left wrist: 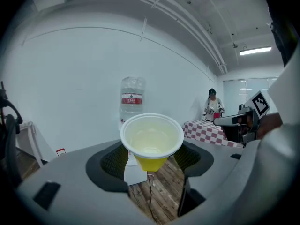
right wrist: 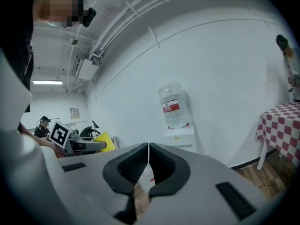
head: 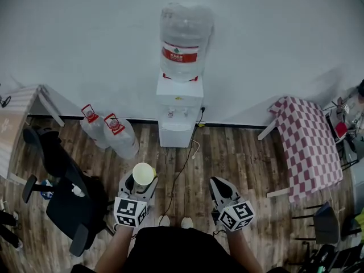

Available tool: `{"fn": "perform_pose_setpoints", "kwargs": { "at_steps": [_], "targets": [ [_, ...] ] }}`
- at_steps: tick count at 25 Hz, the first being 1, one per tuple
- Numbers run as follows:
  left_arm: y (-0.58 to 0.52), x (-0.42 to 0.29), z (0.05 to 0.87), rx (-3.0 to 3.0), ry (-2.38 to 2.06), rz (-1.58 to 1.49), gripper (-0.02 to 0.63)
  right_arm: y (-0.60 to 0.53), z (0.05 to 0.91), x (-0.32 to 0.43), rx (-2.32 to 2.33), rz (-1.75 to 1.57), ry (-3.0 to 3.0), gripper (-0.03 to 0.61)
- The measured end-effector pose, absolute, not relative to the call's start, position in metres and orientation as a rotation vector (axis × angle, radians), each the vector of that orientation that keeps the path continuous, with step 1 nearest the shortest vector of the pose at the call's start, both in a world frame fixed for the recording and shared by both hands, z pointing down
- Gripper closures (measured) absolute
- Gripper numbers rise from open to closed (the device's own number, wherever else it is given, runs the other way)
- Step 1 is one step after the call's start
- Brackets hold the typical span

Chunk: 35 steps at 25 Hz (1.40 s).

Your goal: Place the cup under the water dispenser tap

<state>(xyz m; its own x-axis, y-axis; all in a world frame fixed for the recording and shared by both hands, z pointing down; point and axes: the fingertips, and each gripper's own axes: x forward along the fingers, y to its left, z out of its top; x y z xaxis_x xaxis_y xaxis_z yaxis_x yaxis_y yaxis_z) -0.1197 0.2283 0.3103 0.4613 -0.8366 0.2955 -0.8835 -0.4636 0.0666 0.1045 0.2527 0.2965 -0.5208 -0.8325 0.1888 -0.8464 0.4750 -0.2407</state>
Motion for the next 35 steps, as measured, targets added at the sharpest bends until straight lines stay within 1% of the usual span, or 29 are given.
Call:
{"fn": "perform_pose_setpoints", "kwargs": {
  "at_steps": [21,35],
  "targets": [
    [0.218,-0.172,0.338,2.492,-1.448,0.355,0.304,0.268,0.31,0.07,1.605,0.496,-2.576,0.555],
    [0.2,-0.175,0.355,2.434,-1.465,0.398,0.304,0.237,0.328,0.065,1.532,0.563,-2.588,0.555]
  ]
}}
